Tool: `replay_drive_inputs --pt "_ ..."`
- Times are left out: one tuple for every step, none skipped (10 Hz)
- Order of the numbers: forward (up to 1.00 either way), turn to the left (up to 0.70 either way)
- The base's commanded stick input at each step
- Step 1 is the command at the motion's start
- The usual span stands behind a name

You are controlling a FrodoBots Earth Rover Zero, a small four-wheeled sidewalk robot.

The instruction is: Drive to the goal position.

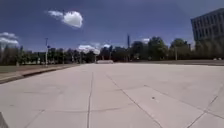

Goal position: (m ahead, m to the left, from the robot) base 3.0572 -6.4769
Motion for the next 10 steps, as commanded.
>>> replay_drive_inputs --pt "0.50 0.00" --pt "0.50 0.00" --pt "0.50 0.00" --pt "0.50 0.00" --pt "0.50 0.00" --pt "0.50 0.00" --pt "0.50 0.00" --pt "0.50 0.00" --pt "0.50 0.00" --pt "0.50 0.00"
